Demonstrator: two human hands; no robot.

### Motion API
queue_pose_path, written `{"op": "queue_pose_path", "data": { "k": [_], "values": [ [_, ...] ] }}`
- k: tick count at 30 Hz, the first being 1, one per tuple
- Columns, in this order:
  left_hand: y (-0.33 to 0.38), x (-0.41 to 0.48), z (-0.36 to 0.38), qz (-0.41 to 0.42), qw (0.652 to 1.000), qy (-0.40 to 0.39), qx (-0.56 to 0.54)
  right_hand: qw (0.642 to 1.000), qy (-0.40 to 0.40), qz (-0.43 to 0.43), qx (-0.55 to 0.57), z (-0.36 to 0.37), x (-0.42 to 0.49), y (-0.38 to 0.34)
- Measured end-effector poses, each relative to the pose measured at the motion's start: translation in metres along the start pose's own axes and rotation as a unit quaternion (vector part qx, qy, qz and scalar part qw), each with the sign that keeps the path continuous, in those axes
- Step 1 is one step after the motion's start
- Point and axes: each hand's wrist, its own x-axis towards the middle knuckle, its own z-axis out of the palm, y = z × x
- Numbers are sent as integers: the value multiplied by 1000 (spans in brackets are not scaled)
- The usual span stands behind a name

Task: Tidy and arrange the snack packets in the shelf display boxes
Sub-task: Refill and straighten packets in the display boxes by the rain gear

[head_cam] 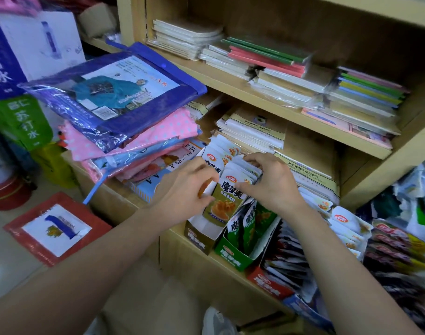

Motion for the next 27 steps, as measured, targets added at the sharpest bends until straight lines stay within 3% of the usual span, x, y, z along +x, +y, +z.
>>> {"op": "queue_pose_path", "data": {
  "k": [5, 10, 17, 20, 24, 27],
  "values": [
    [7, 12, 4, 2, 1000, 14, 26, 999, -8, -27, 22, -8, -13, 9],
    [11, 22, 12, 6, 995, -14, 95, 998, -13, -46, -44, -13, -26, 12],
    [26, 23, 24, -45, 988, -43, 141, 984, -114, -45, -132, -23, -33, 20],
    [25, 20, 29, -67, 990, -31, 117, 993, -89, -45, -66, -24, -34, 25],
    [18, 20, 22, -52, 993, -82, 63, 993, -24, -53, 105, -27, -38, 34],
    [17, 19, 12, -43, 999, -28, 8, 985, -43, -73, 150, -34, -42, 37]
  ]
}}
